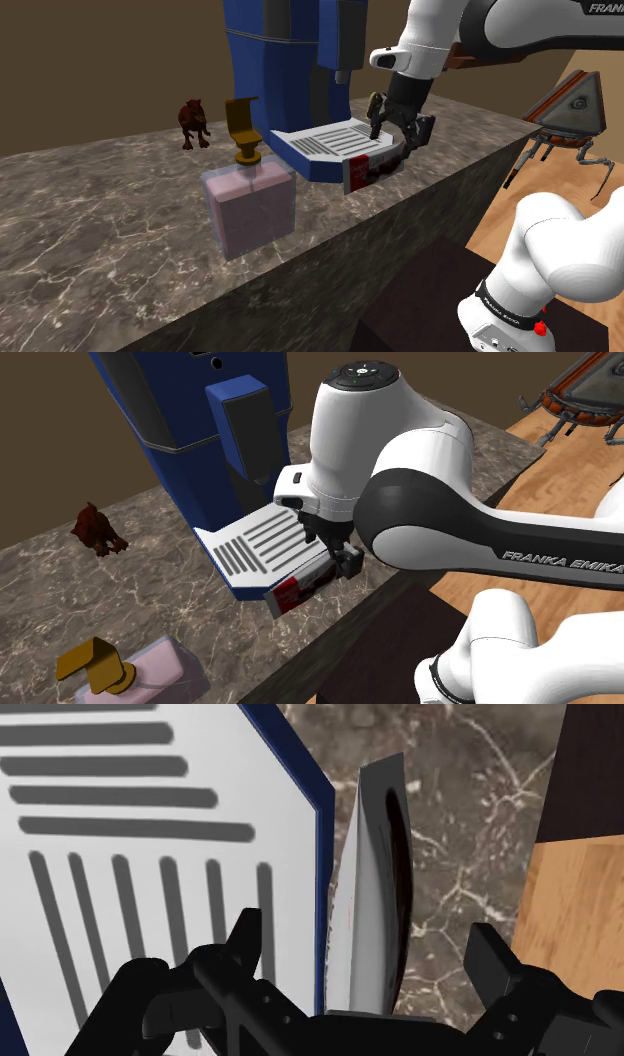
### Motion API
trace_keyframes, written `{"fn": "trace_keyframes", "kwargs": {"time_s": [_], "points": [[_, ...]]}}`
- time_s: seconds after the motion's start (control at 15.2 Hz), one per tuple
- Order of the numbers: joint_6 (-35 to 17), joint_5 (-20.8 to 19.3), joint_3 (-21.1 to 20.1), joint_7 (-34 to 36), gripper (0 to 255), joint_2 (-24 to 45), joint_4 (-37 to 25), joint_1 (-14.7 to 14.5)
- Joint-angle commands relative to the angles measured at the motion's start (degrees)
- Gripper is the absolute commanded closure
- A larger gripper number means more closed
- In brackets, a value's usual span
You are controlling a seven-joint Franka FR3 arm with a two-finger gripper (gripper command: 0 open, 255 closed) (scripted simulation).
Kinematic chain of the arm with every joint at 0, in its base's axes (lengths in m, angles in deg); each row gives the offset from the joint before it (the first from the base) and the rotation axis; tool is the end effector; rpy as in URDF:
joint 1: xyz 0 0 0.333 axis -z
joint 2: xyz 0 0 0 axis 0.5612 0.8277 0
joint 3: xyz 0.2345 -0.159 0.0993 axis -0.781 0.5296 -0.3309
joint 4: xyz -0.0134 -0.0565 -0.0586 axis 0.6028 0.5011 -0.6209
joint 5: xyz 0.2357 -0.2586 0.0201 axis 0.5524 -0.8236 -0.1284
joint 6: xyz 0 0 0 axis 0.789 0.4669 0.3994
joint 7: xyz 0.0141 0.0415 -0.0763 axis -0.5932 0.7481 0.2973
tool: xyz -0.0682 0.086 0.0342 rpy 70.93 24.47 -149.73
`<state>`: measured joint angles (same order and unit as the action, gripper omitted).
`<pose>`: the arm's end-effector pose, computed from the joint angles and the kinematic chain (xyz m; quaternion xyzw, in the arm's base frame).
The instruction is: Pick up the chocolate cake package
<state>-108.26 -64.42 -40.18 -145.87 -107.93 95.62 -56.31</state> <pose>0.3049 0.1131 0.5805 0.7743 0.6315 0.0350 0.0233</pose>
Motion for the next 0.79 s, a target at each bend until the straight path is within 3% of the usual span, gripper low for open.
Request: {"fn": "trace_keyframes", "kwargs": {"time_s": [0.0,0.73], "points": [[-0.39,0.02,-0.05,0.05,255,0.03,0.35,-0.03],[1.19,0.02,-0.03,-0.03,255,0.18,-1.38,-0.01]]}}
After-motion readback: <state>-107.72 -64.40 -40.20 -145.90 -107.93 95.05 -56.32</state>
